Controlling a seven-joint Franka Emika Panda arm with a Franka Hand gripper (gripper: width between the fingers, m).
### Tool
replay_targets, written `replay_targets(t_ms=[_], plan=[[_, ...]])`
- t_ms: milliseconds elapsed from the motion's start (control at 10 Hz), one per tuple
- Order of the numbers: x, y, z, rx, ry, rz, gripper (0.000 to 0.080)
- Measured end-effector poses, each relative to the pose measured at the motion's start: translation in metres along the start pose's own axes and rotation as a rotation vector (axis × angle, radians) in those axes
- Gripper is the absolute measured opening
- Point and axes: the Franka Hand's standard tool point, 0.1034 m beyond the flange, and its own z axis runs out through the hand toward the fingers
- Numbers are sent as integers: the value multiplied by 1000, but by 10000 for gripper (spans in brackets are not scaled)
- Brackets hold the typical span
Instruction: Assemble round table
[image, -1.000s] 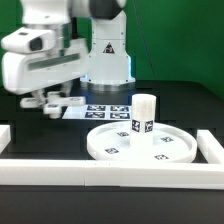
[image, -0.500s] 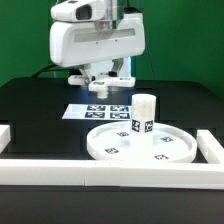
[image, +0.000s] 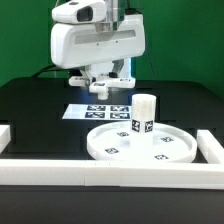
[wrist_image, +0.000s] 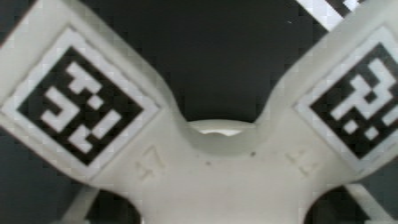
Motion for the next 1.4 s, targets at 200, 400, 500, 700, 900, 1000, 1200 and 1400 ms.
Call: replay_targets(t_ms=[200, 400, 500, 700, 900, 1000, 1200, 1400], plan=[[33, -5, -30, -7, 18, -17, 445], [48, -16, -41, -12, 30, -18, 445], [45, -14, -38, -9, 26, -16, 445], [45, -13, -37, -8, 25, -14, 445], [58, -13, -40, -13, 33, -26, 445], [74, -9, -41, -19, 45, -36, 445], [85, -4, -44, -25, 55, -50, 445], [84, -4, -42, -24, 52, -50, 445]])
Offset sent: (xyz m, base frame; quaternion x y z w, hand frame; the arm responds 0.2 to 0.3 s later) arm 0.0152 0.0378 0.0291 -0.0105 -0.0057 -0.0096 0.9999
